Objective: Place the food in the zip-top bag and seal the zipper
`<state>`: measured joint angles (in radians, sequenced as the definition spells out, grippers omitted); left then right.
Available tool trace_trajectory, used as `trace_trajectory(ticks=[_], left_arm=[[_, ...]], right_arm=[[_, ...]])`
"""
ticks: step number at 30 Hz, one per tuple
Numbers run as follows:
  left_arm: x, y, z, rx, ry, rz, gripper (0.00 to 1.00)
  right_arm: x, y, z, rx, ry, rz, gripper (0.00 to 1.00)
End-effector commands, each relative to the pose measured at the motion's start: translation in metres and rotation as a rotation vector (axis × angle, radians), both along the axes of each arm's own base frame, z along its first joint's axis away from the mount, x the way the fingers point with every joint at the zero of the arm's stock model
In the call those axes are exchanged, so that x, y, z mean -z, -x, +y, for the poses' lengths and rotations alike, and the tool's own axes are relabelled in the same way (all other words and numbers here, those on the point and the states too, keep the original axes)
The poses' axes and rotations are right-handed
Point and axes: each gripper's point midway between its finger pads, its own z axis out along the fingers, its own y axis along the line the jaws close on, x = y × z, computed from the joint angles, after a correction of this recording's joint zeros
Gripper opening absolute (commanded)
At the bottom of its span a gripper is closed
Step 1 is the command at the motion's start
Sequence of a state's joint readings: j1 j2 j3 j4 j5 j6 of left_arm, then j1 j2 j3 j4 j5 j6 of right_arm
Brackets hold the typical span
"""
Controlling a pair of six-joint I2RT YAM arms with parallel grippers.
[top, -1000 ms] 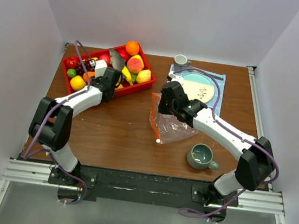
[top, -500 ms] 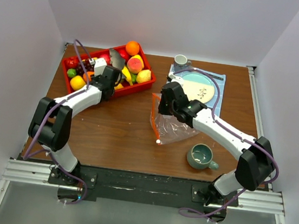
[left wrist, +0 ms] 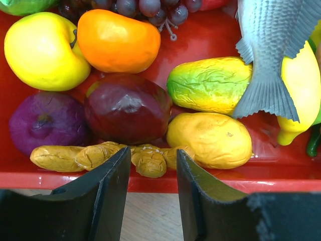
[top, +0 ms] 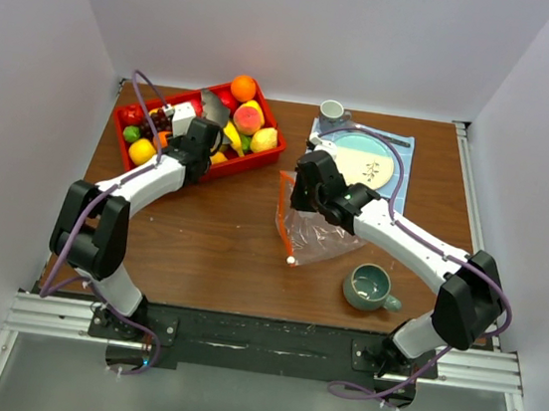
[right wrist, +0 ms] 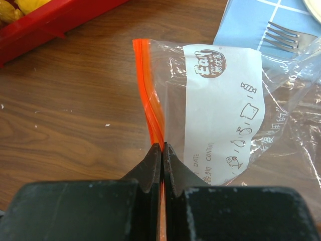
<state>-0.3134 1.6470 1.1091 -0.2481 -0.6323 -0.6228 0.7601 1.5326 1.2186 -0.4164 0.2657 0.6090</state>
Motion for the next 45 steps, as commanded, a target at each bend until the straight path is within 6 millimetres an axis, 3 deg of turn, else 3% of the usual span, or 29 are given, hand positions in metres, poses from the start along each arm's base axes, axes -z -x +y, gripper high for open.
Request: trace_trajectory(ticks=[1, 9, 17, 20, 21, 34, 40, 45], left_arm=[[-0.017, -0.013, 0.003, -0.02, 0.008, -0.059, 0.45], [-0.006, -0.011, 0.005, -0.027, 0.005, -0.044, 0.4], [-0.006, -0.011, 0.007, -0.034, 0.003, -0.048, 0.23], [-0.016, -0.012, 0.005, -0.015, 0.009, -0.065, 0.07], [-0.024, -0.013, 0.004, -0.012, 0.015, -0.083, 0.0], [-0.112, -0.001, -0.011, 0.17, 0.052, -0.246, 0.0], [-0.148, 0.012, -0.06, 0.466, 0.17, -0.309, 0.0], [-0.19, 0.049, -0.108, 0.77, 0.326, -0.449, 0.0]], right_arm=[[-0.009, -0.002, 0.004, -0.004, -0.04, -0.022, 0.0], [-0.006, -0.001, 0.005, -0.007, -0.039, -0.017, 0.0], [-0.009, -0.002, 0.003, -0.005, -0.034, -0.022, 0.0], [-0.012, -0.001, 0.003, -0.007, -0.035, -0.024, 0.0], [-0.012, -0.002, 0.003, -0.008, -0.035, -0.026, 0.0], [-0.027, -0.003, 0.005, -0.027, -0.038, -0.048, 0.0], [-0.045, -0.002, 0.007, -0.06, -0.049, -0.075, 0.0], [-0.061, 0.0, 0.006, -0.073, -0.071, -0.098, 0.0]])
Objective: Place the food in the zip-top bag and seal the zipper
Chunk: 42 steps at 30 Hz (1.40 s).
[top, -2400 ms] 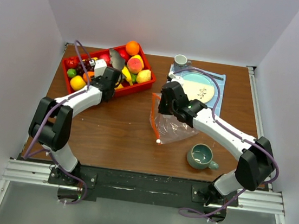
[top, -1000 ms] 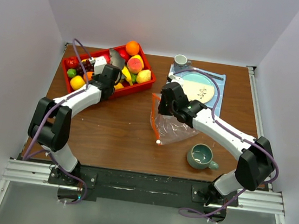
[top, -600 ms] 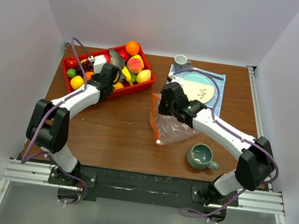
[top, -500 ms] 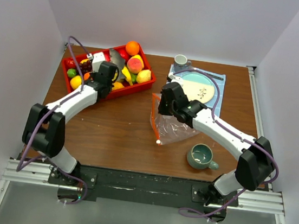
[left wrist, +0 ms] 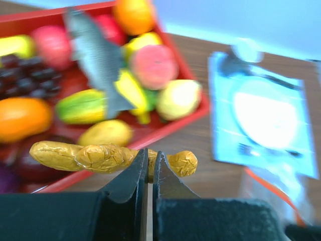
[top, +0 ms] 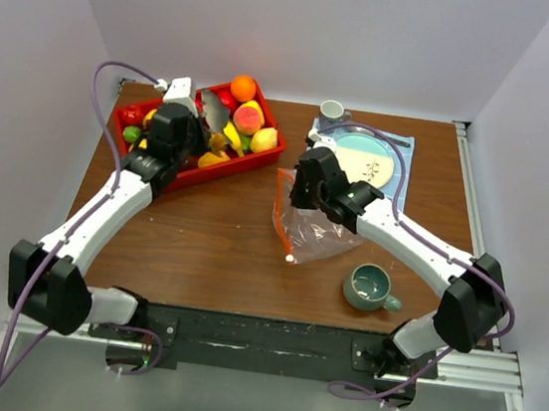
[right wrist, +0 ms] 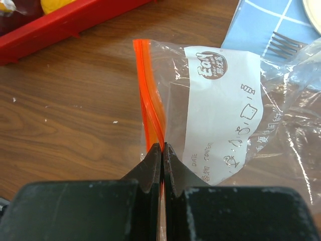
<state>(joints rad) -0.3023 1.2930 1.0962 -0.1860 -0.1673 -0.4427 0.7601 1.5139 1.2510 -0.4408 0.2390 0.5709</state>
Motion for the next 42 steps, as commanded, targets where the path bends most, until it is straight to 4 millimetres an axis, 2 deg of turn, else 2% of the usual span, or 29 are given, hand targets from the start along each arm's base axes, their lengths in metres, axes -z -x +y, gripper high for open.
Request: trace_trajectory(ticks=[1, 2, 5, 7, 8, 14, 18, 23, 29, 33, 34, 37, 40, 42], left_arm=[[-0.062, 0.033, -0.051, 0.344, 0.135, -0.197, 0.0], [-0.08, 0.042, -0.066, 0.443, 0.17, -0.267, 0.0], [-0.101, 0.074, -0.081, 0.582, 0.237, -0.374, 0.0], [-0.111, 0.087, -0.087, 0.642, 0.271, -0.422, 0.0], [-0.116, 0.098, -0.092, 0.696, 0.28, -0.467, 0.0], [-0.123, 0.137, -0.109, 0.872, 0.289, -0.587, 0.0], [-0.122, 0.159, -0.133, 0.962, 0.204, -0.678, 0.0], [-0.112, 0.16, -0.14, 0.987, 0.136, -0.673, 0.0], [-0.103, 0.165, -0.143, 1.007, 0.048, -0.663, 0.0], [-0.103, 0.169, -0.146, 1.05, 0.001, -0.655, 0.0], [-0.097, 0.168, -0.146, 1.054, -0.01, -0.617, 0.0], [-0.1, 0.167, -0.147, 1.061, -0.043, -0.61, 0.0], [-0.089, 0.165, -0.155, 1.079, -0.073, -0.567, 0.0], [-0.082, 0.172, -0.168, 1.122, -0.097, -0.558, 0.0]], right_arm=[[-0.048, 0.002, 0.006, -0.045, -0.081, -0.072, 0.0], [-0.053, 0.002, 0.007, -0.049, -0.096, -0.074, 0.0], [-0.067, 0.006, 0.011, -0.061, -0.145, -0.07, 0.0], [-0.072, 0.008, 0.012, -0.054, -0.163, -0.056, 0.0], [-0.081, 0.008, 0.012, -0.052, -0.181, -0.062, 0.0], [-0.105, 0.005, 0.015, -0.028, -0.248, -0.065, 0.0], [-0.114, 0.008, 0.024, -0.051, -0.307, -0.031, 0.0], [-0.127, 0.01, 0.027, -0.054, -0.352, -0.02, 0.0], [-0.14, 0.012, 0.017, -0.044, -0.366, -0.026, 0.0], [-0.141, 0.016, 0.014, -0.062, -0.343, -0.022, 0.0], [-0.142, 0.017, 0.013, -0.065, -0.338, -0.023, 0.0], [-0.144, 0.021, 0.009, -0.074, -0.324, -0.029, 0.0], [-0.146, 0.024, 0.013, -0.097, -0.335, -0.019, 0.0], [-0.147, 0.023, 0.014, -0.098, -0.34, -0.021, 0.0]])
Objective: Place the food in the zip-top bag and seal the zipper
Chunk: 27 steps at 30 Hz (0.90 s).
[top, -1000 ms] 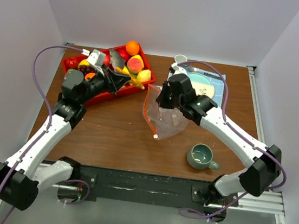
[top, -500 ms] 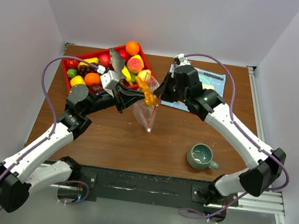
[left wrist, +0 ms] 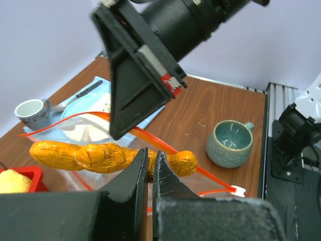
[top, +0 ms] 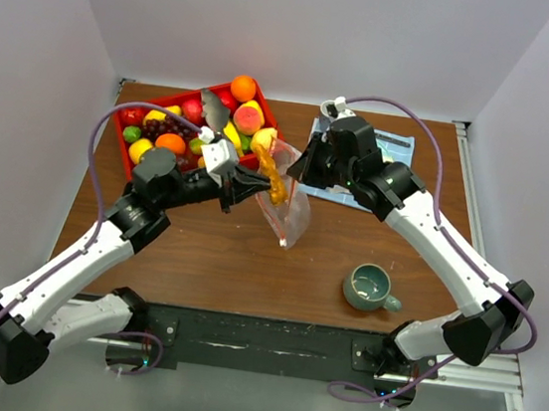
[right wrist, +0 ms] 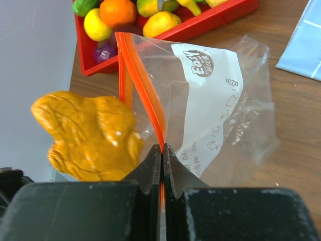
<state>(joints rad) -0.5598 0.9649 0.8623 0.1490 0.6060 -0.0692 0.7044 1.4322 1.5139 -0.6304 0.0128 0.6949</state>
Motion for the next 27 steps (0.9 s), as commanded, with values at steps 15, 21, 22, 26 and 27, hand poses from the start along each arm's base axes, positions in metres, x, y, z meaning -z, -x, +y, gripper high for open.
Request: trace_trajectory(ticks=[15, 21, 22, 26, 27], left_arm=[[0.019, -0.009, -0.041, -0.053, -0.103, 0.018, 0.4], [-0.009, -0.017, -0.043, -0.114, 0.065, 0.09, 0.79], [-0.019, -0.016, -0.037, -0.139, 0.104, 0.098, 0.8], [-0.053, -0.022, -0.014, -0.225, 0.247, 0.117, 0.87], [-0.061, -0.029, -0.005, -0.27, 0.275, 0.138, 0.87]], right_arm=[[-0.033, 0.006, -0.002, -0.022, -0.032, -0.043, 0.0], [-0.027, 0.004, -0.012, 0.008, 0.005, -0.053, 0.0], [-0.027, 0.001, -0.018, 0.023, 0.034, -0.069, 0.0], [-0.036, -0.011, -0.058, 0.135, 0.097, -0.118, 0.0], [-0.038, -0.012, -0.063, 0.137, 0.091, -0.117, 0.0]])
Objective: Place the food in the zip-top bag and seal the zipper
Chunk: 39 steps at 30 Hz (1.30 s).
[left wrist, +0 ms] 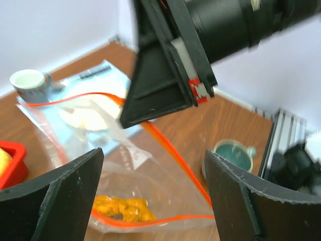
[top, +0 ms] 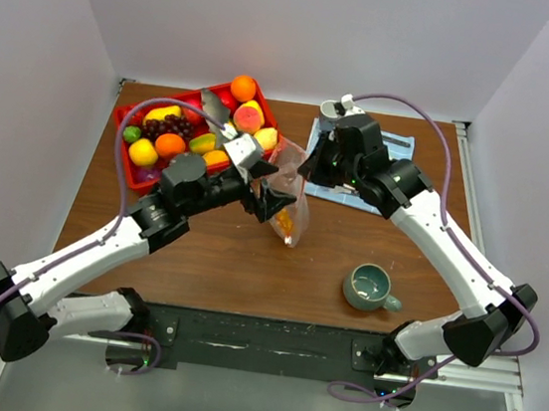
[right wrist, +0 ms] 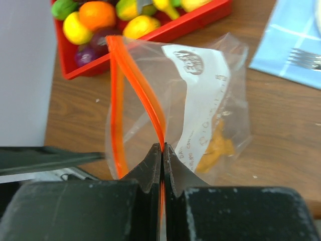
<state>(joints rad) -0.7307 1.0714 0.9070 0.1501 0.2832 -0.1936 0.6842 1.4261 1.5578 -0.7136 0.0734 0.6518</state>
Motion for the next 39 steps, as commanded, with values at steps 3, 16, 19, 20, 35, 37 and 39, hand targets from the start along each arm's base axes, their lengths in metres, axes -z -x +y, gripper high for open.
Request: trace_trajectory(ticks=[3, 16, 19, 20, 35, 37, 39], left_arm=[[-0.067, -0.06, 0.07, -0.383, 0.291, 0.093, 0.85], [0.086, -0.182, 0.227, -1.264, 0.145, 0.457, 0.82], [0.103, -0.187, 0.249, -1.4, 0.103, 0.475, 0.83], [0.106, -0.186, 0.256, -1.446, 0.095, 0.476, 0.84], [0.193, -0.181, 0.295, -1.615, 0.083, 0.69, 0.91], [0.205, -0.184, 0.295, -1.624, 0.072, 0.707, 0.92], [0.213, -0.188, 0.297, -1.632, 0.071, 0.716, 0.92]], right_arm=[[-0.05, -0.01, -0.056, 0.135, 0.038, -0.145, 0.0], [0.013, -0.037, -0.014, 0.055, 0.029, -0.043, 0.0], [0.03, -0.041, -0.003, 0.035, 0.009, -0.017, 0.0], [0.037, -0.044, 0.001, 0.03, 0.003, -0.009, 0.0], [0.065, -0.044, 0.029, -0.03, -0.028, 0.043, 0.0], [0.064, -0.043, 0.03, -0.032, -0.032, 0.042, 0.0], [0.064, -0.042, 0.031, -0.04, -0.037, 0.04, 0.0]])
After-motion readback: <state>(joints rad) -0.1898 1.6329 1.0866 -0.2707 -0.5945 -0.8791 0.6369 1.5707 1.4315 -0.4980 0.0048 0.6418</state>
